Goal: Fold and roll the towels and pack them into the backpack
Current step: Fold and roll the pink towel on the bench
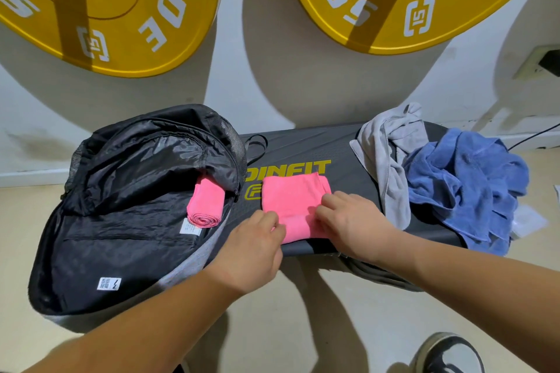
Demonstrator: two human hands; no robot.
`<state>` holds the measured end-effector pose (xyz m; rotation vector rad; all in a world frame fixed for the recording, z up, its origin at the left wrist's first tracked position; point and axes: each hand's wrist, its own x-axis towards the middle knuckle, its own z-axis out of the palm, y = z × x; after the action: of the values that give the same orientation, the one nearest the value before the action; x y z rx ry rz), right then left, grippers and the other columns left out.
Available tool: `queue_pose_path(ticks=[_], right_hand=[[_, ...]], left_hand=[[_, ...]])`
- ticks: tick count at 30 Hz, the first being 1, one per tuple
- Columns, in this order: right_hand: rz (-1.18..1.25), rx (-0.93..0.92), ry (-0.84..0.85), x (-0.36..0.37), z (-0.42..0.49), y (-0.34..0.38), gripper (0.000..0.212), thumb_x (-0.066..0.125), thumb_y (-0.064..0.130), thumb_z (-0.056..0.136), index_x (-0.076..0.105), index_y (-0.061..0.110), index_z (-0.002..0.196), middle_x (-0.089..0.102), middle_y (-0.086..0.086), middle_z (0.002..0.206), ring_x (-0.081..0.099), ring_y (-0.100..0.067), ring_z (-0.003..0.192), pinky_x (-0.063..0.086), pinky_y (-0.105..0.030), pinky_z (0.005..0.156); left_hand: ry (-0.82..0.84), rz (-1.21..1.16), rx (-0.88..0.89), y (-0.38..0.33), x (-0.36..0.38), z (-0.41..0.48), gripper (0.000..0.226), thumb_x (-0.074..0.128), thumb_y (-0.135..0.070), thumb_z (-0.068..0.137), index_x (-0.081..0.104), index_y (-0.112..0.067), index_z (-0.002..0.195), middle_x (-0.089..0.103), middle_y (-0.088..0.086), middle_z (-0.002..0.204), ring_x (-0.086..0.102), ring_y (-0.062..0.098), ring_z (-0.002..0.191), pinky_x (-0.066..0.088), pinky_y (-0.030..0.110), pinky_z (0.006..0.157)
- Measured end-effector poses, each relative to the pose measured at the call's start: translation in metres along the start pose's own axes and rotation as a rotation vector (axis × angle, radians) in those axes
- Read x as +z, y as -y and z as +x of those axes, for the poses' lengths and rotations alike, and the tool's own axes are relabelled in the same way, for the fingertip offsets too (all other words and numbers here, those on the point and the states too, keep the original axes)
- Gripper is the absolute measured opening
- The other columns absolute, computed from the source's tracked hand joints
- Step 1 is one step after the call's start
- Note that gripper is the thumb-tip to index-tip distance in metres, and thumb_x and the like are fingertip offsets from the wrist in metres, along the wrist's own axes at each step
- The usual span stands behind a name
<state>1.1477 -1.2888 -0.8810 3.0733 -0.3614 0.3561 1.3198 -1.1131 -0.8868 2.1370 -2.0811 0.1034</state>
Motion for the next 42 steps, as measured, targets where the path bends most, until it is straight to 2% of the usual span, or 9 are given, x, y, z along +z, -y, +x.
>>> queue_pose_path(ticks=[3, 11, 14, 17, 22, 28, 33, 37, 42], right_hand=[[-0.041, -0.125, -0.015, -0.001, -0.002, 0.003, 0.022, 0.066, 0.036, 0.076, 0.060, 0.015, 0.082, 0.055, -0.004, 0.082, 0.052, -0.027, 0.068, 0.042, -0.036, 0.057], [0.062, 0.054, 0.191, 0.001, 0.001, -0.006, 0.033, 0.058, 0.031, 0.081, 0.064, 0.018, 0.110, 0.059, -0.002, 0.101, 0.059, -0.027, 0.090, 0.052, -0.041, 0.070], [0.421, 0.268, 0.300, -0.013, 0.010, -0.009, 0.028, 0.060, 0.030, 0.087, 0.062, 0.022, 0.114, 0.066, 0.006, 0.110, 0.062, -0.023, 0.102, 0.053, -0.031, 0.084], [0.665, 0.468, 0.386, -0.019, 0.016, -0.012, 0.010, 0.069, 0.024, 0.089, 0.060, 0.025, 0.094, 0.064, 0.014, 0.087, 0.061, -0.017, 0.085, 0.041, -0.010, 0.067], [0.744, 0.686, 0.320, -0.011, 0.016, -0.008, 0.008, 0.069, 0.026, 0.090, 0.066, 0.019, 0.087, 0.070, 0.004, 0.093, 0.065, -0.017, 0.087, 0.048, -0.026, 0.078], [0.221, 0.250, 0.049, -0.002, 0.008, -0.007, 0.016, 0.054, 0.032, 0.094, 0.065, 0.022, 0.098, 0.054, 0.000, 0.092, 0.060, -0.027, 0.085, 0.052, -0.041, 0.065], [-0.058, -0.087, 0.020, 0.000, 0.002, -0.011, 0.038, 0.058, 0.049, 0.087, 0.068, 0.015, 0.102, 0.060, -0.004, 0.090, 0.057, -0.028, 0.075, 0.049, -0.039, 0.061], [-0.049, 0.038, 0.142, 0.001, 0.002, -0.011, 0.037, 0.068, 0.044, 0.079, 0.065, 0.017, 0.102, 0.059, -0.003, 0.093, 0.059, -0.029, 0.082, 0.051, -0.040, 0.063], [0.476, 0.396, 0.282, -0.016, 0.014, -0.011, 0.034, 0.065, 0.037, 0.085, 0.064, 0.024, 0.117, 0.065, 0.003, 0.107, 0.062, -0.021, 0.101, 0.052, -0.035, 0.086]], left_hand=[[-0.011, 0.018, -0.042, -0.003, 0.002, 0.000, 0.014, 0.059, -0.019, 0.081, 0.058, -0.016, 0.094, 0.054, 0.004, 0.099, 0.053, 0.028, 0.089, 0.050, 0.041, 0.069], [0.112, -0.226, -0.212, 0.011, -0.004, 0.006, 0.037, 0.052, -0.022, 0.093, 0.055, -0.023, 0.130, 0.060, -0.004, 0.126, 0.053, 0.022, 0.116, 0.050, 0.040, 0.093], [0.165, -0.381, -0.321, 0.015, -0.012, 0.009, 0.034, 0.057, -0.024, 0.093, 0.060, -0.025, 0.126, 0.064, -0.005, 0.123, 0.057, 0.021, 0.114, 0.047, 0.033, 0.094], [0.206, -0.625, -0.507, 0.018, -0.017, 0.014, 0.023, 0.059, -0.023, 0.093, 0.069, -0.028, 0.114, 0.067, -0.008, 0.113, 0.060, 0.016, 0.106, 0.043, 0.027, 0.086], [0.058, -0.561, -0.611, 0.015, -0.009, 0.017, 0.014, 0.064, -0.025, 0.093, 0.070, -0.020, 0.105, 0.065, 0.001, 0.106, 0.061, 0.022, 0.099, 0.044, 0.029, 0.083], [-0.091, -0.073, -0.024, 0.014, -0.003, 0.011, 0.010, 0.055, -0.012, 0.088, 0.064, -0.015, 0.089, 0.057, 0.004, 0.093, 0.054, 0.028, 0.087, 0.051, 0.044, 0.068], [0.026, -0.029, -0.051, 0.012, 0.002, 0.002, 0.027, 0.053, -0.024, 0.089, 0.058, -0.016, 0.115, 0.055, 0.001, 0.114, 0.052, 0.027, 0.103, 0.053, 0.044, 0.080], [0.033, -0.166, -0.148, 0.017, 0.000, 0.006, 0.038, 0.060, -0.014, 0.090, 0.060, -0.017, 0.127, 0.058, 0.000, 0.118, 0.052, 0.026, 0.106, 0.053, 0.044, 0.087], [0.102, -0.471, -0.417, 0.018, -0.014, 0.016, 0.040, 0.061, -0.017, 0.091, 0.066, -0.020, 0.130, 0.065, -0.001, 0.122, 0.058, 0.020, 0.115, 0.043, 0.027, 0.099]])
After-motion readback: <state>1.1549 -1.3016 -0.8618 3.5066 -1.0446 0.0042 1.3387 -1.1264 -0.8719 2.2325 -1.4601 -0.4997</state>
